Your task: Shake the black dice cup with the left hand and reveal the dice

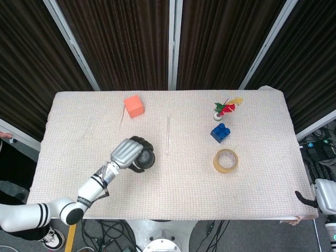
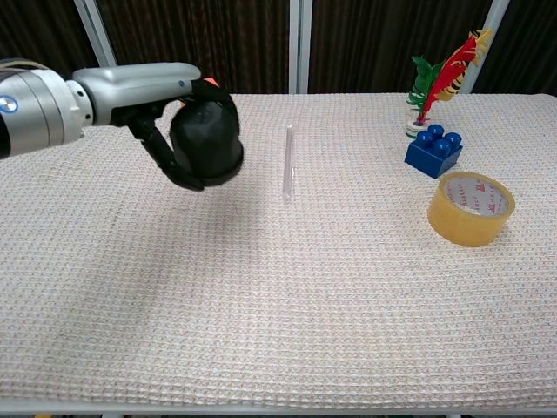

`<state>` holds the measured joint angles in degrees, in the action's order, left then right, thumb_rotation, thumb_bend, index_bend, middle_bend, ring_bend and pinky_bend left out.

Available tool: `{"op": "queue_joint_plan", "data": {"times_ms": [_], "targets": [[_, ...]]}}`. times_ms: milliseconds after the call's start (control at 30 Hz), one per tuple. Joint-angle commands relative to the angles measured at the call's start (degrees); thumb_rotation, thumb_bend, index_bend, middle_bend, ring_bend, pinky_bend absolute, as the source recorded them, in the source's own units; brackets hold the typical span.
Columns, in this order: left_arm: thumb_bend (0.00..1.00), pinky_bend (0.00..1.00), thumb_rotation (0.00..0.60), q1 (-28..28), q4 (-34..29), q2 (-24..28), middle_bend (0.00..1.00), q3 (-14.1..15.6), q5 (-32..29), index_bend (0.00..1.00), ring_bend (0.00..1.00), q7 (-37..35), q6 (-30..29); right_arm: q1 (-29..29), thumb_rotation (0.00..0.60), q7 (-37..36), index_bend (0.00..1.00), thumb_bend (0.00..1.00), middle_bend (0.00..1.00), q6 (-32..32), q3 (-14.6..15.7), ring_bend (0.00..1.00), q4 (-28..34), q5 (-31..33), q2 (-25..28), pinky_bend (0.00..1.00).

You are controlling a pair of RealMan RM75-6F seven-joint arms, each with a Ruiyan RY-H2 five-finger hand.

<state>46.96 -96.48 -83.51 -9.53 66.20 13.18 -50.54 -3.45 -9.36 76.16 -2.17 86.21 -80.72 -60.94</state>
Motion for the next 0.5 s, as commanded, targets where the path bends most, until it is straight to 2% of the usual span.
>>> {"op": "queue_joint_plan", "data": {"times_ms": [33, 267, 500], "targets": [[0.24, 0.23, 0.6, -1.3, 5.6, -0.3, 0.51, 0.4, -1.4, 0.43, 0.25, -1.7, -1.3, 0.0, 0.6, 0.0, 0.0, 0.16, 0.0, 0.0, -0.1, 0.0, 0.0, 0.2, 0.0, 0.0], [0.24, 0.23, 0.6, -3.0, 12.7, -5.1, 0.51, 3.8, 3.9, 0.44, 0.25, -2.1, -4.2, -0.1, 0.6, 0.6, 0.0, 0.16, 0.0, -0.1, 0.0, 0.0, 0.2, 0.1, -0.1, 0.0], [0.24, 0.23, 0.6, -3.4, 21.1, -10.4, 0.51, 3.7, 3.4, 0.44, 0.25, -5.5, -2.6, 0.0, 0.6, 0.0, 0.0, 0.16, 0.0, -0.1, -0.1, 0.0, -0.1, 0.4, 0.0, 0.0]]}}
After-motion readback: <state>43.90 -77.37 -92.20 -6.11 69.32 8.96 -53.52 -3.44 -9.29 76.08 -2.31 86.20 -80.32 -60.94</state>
